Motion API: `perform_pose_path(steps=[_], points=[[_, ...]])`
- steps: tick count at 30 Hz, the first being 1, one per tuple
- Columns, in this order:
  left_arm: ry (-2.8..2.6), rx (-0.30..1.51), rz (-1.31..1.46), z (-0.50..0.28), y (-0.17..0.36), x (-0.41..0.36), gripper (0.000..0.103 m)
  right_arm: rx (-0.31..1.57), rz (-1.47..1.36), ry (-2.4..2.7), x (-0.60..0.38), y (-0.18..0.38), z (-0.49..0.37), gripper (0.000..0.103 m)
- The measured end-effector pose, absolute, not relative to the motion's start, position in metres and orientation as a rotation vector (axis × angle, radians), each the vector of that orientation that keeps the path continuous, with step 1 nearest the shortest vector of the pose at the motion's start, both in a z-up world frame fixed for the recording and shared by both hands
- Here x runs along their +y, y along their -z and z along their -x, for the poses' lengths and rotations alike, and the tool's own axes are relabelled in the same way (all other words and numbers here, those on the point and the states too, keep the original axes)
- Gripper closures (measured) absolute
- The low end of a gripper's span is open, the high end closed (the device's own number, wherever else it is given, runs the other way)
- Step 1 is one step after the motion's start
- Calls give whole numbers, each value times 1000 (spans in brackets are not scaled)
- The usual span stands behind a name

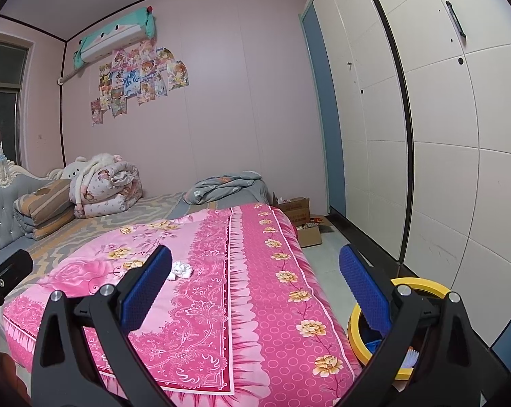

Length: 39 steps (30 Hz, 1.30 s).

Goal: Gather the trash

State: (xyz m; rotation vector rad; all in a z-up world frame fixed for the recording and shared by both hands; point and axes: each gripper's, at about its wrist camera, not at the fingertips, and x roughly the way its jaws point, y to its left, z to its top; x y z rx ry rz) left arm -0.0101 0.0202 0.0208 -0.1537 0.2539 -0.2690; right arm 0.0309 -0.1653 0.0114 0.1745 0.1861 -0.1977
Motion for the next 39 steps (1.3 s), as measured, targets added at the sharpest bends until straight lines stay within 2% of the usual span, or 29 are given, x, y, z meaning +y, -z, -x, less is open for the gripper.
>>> perform_pose_path(steps=[39], points=[[279,262,160,10,-17,19,8,217,-185,208,-164,3,-41,8]])
